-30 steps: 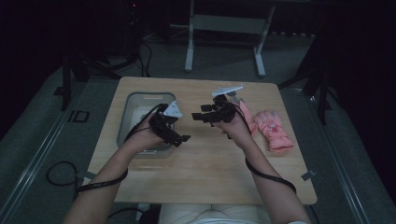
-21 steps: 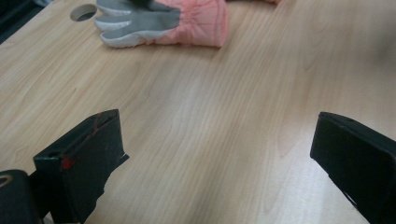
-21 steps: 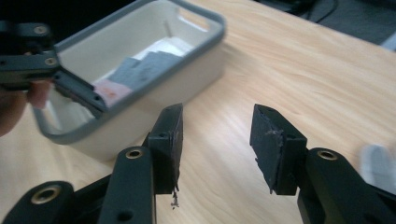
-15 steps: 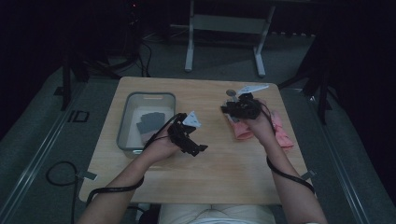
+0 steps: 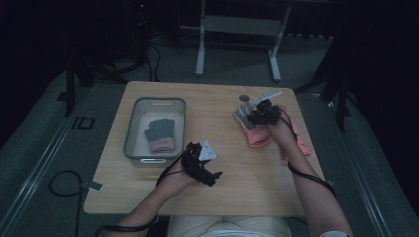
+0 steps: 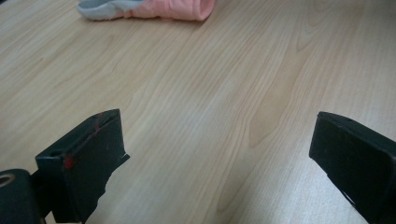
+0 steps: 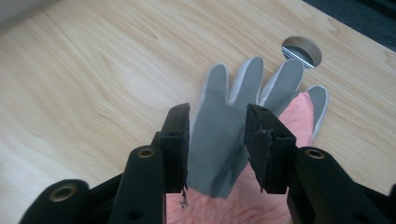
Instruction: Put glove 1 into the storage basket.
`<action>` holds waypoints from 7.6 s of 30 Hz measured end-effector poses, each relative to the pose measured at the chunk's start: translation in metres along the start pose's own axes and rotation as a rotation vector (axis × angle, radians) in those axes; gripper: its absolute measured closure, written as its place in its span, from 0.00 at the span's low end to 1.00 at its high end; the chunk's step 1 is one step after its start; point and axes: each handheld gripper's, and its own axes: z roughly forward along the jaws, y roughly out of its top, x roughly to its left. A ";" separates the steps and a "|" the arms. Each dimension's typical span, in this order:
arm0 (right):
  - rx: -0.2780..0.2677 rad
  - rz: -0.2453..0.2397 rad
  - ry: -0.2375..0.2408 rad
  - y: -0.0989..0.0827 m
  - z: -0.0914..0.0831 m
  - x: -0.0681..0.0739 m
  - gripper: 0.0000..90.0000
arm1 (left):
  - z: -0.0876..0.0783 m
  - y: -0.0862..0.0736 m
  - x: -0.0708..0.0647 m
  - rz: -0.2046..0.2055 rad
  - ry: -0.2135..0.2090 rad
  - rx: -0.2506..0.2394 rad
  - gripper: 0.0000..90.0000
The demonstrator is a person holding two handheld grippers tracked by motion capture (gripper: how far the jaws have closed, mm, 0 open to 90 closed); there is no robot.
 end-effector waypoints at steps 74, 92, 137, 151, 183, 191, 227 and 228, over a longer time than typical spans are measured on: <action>-0.004 0.483 -0.084 -0.052 -0.002 0.137 0.96 | 0.005 -0.060 -0.034 0.015 -0.015 -0.054 0.02; -0.212 0.282 -0.034 -0.071 -0.086 0.081 0.62 | 0.006 -0.064 -0.027 -0.032 -0.008 -0.007 0.03; 0.030 0.253 -0.226 -0.127 -0.042 -0.060 0.51 | 0.006 -0.066 -0.028 -0.031 -0.051 0.027 0.03; 0.067 0.421 -0.229 -0.117 -0.047 -0.058 0.93 | 0.006 -0.067 -0.026 -0.037 -0.062 0.029 0.03; 0.036 0.515 -0.227 -0.113 -0.054 0.035 0.90 | 0.007 -0.066 -0.028 -0.020 -0.051 0.040 0.03; 0.034 0.519 -0.181 -0.119 -0.050 0.029 0.80 | 0.007 -0.066 -0.028 -0.018 -0.056 0.049 0.03; 0.034 0.131 -0.172 -0.128 -0.053 0.038 0.58 | 0.007 -0.066 -0.029 -0.011 -0.037 0.051 0.02; 0.037 0.141 -0.165 -0.128 -0.052 0.038 0.62 | 0.008 -0.066 -0.029 -0.009 -0.035 0.055 0.02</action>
